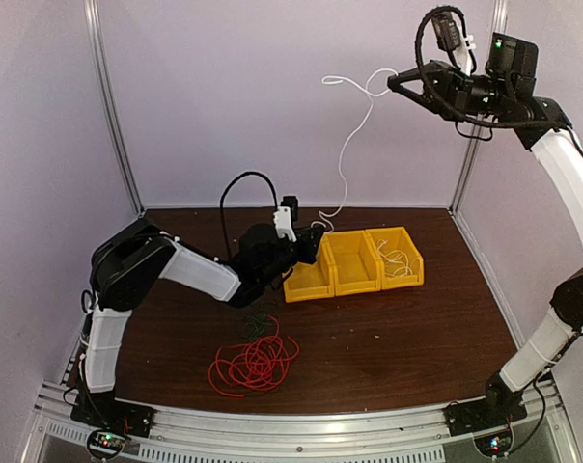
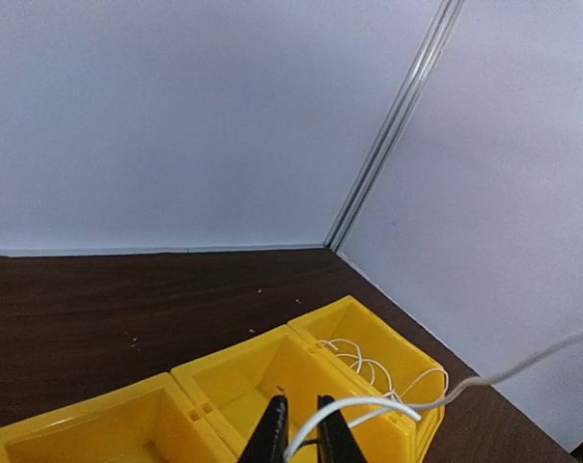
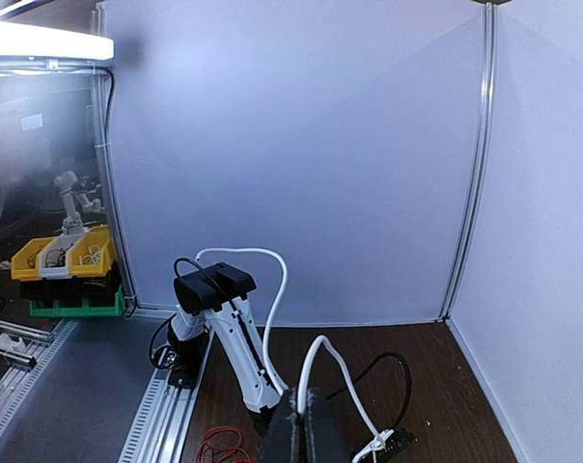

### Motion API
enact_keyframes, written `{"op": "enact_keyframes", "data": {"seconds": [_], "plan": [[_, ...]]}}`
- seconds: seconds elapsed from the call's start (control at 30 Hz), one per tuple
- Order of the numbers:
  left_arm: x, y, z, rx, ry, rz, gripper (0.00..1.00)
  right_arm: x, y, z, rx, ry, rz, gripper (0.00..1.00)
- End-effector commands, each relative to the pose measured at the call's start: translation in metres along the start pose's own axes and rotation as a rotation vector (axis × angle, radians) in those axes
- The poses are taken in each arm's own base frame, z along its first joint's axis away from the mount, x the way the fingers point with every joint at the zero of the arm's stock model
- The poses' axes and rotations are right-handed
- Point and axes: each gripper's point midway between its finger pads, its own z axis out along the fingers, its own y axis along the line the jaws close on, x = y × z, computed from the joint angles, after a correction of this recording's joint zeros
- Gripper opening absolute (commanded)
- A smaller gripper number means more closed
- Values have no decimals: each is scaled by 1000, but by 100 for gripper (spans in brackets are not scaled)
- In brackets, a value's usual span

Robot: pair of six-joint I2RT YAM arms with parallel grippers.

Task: Untangle the cables
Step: Adjust the untangled cable.

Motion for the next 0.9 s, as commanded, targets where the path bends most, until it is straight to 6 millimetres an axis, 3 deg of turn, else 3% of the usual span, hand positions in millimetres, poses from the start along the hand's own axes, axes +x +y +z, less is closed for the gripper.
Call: {"op": "enact_keyframes", "data": {"seconds": [0.0, 0.2, 0.37, 0.5, 0.7, 0.8, 0.87], "plan": [[14, 29, -4, -89, 32, -81, 12, -32, 9, -20, -22, -47, -50, 0], [9, 42, 2, -112, 74, -43, 13, -53, 11, -40, -13, -69, -90, 0], [-16, 64, -8, -156, 60, 4, 16, -64, 16, -58, 24, -68, -122, 0], [-58, 97, -30, -239, 7, 70, 17, -68, 19, -72, 61, -61, -139, 0], [-101, 156, -76, -377, -19, 119, 20, -68, 20, -80, 85, -52, -146, 0], [-120, 168, -94, -405, -40, 145, 22, -61, 9, -80, 117, -49, -134, 0], [-127, 163, -96, -385, -31, 173, 26, -51, -5, -81, 161, -40, -128, 0]]}}
